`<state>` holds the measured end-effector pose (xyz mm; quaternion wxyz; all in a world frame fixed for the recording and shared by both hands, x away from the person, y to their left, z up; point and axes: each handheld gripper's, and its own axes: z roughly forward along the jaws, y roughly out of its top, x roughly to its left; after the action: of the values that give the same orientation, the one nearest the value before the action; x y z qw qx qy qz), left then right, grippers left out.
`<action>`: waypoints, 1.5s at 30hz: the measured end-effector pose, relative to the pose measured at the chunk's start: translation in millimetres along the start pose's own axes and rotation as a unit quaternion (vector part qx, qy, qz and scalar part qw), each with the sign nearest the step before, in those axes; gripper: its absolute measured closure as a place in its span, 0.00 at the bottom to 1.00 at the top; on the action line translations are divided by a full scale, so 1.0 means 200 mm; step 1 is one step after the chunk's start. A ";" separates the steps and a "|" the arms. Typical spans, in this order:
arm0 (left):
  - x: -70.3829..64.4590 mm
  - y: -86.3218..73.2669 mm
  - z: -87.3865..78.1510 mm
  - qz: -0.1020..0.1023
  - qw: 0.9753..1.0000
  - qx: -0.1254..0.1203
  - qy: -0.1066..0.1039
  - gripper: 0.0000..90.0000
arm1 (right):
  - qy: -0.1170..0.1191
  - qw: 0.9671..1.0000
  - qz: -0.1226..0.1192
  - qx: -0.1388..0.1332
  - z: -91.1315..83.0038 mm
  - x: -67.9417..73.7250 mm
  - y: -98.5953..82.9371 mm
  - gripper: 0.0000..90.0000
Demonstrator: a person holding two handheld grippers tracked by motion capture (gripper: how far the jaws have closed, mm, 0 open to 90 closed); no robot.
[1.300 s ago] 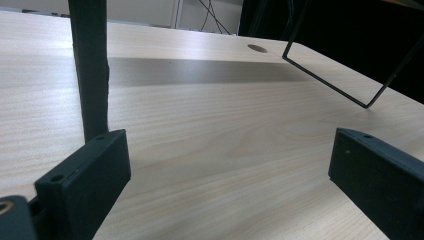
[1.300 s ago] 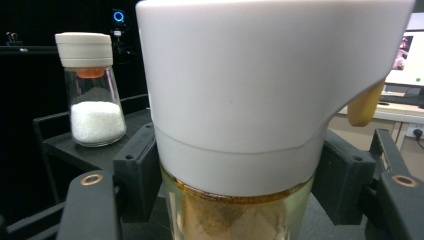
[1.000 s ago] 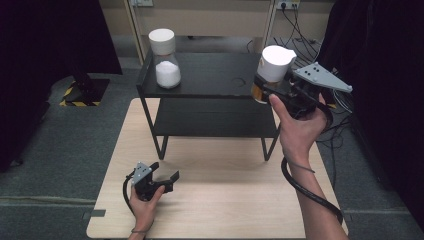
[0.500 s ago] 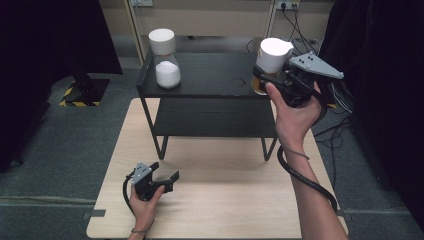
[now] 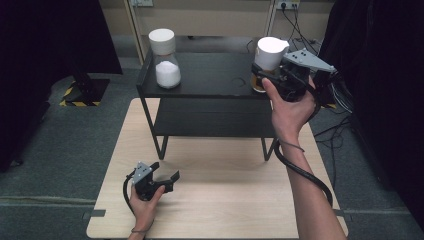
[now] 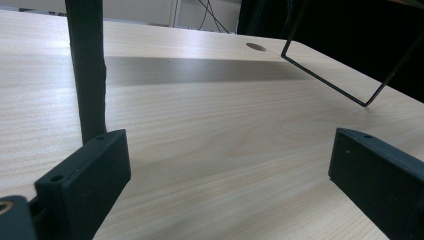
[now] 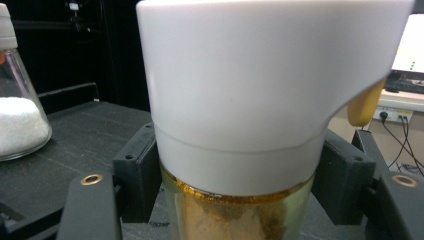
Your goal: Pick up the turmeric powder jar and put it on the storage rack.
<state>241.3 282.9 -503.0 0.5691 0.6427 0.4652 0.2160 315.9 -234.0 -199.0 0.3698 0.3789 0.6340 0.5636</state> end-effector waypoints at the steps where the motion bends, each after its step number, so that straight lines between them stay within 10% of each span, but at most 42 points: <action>1: 0.00 0.00 0.00 0.000 1.000 0.000 0.000 0.03 | 0.000 1.000 0.000 0.000 0.00 0.00 0.00 0.34; 31: 0.00 0.00 0.00 0.003 1.000 -0.001 -0.001 0.03 | -0.006 1.000 0.009 0.002 0.03 0.01 0.00 0.32; 45: 0.00 0.00 0.00 0.002 1.000 -0.002 -0.001 0.03 | 0.006 0.999 0.034 0.027 0.01 0.01 0.01 0.01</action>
<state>241.0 282.7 -503.6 0.5705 0.6428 0.4627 0.2175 317.2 -230.9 -196.9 0.3362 0.4069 0.6378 0.5608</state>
